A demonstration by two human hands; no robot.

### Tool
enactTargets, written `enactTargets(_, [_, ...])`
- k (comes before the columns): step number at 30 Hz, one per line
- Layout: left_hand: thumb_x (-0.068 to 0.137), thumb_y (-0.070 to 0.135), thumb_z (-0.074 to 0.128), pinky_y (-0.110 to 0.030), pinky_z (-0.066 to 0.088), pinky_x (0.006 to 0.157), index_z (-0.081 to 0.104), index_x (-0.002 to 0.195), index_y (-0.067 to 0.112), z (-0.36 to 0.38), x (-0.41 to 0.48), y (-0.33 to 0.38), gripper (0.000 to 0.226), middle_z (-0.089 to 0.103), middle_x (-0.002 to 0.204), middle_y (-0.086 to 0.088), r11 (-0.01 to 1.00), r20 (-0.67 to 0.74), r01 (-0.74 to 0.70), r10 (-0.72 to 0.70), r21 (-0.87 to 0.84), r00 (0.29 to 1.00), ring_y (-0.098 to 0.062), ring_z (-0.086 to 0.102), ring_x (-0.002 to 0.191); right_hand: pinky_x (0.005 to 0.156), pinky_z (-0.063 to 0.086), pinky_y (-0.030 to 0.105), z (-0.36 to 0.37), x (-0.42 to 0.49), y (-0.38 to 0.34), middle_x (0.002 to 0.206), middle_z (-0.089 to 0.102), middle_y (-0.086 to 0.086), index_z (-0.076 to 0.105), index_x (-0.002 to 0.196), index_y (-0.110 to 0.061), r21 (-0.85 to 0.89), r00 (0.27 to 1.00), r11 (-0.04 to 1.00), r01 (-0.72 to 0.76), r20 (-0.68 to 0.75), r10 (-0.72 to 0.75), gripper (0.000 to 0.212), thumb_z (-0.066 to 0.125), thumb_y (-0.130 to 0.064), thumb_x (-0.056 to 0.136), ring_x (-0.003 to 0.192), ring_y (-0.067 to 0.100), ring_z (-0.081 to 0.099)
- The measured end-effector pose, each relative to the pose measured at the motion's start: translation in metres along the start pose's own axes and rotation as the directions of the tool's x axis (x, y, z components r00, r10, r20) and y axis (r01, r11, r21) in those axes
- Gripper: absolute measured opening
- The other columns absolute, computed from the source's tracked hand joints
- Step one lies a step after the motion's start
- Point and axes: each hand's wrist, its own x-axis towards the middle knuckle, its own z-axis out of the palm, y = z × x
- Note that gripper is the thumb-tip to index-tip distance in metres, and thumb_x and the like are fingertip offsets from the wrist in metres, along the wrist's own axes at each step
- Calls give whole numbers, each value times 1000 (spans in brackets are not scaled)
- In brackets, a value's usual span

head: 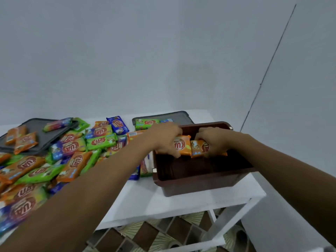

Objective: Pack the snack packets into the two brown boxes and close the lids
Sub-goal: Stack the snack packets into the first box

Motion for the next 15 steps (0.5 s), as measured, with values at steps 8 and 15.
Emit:
enactTargets(8, [74,52,76,-40,46,76,57,121,17,46,26,26,61,57,121,-8,978,241,67,-115,198,964,-29,59,107,84,46,38,43,11,27,131,51,5,51,134,-21,-236,995,967,92,49,-82,59,69,-44,83,111,27,55])
enactTargets(15, [76,49,76,-40,45,77,57,124,15,57,33,28,62,54,126,-5,971,236,93,-146,220,961,-27,57,112,82,47,39,49,19,30,125,55,8,52,128,-17,-271,993,957,108,-22,-118,57,72,-42,81,107,28,57])
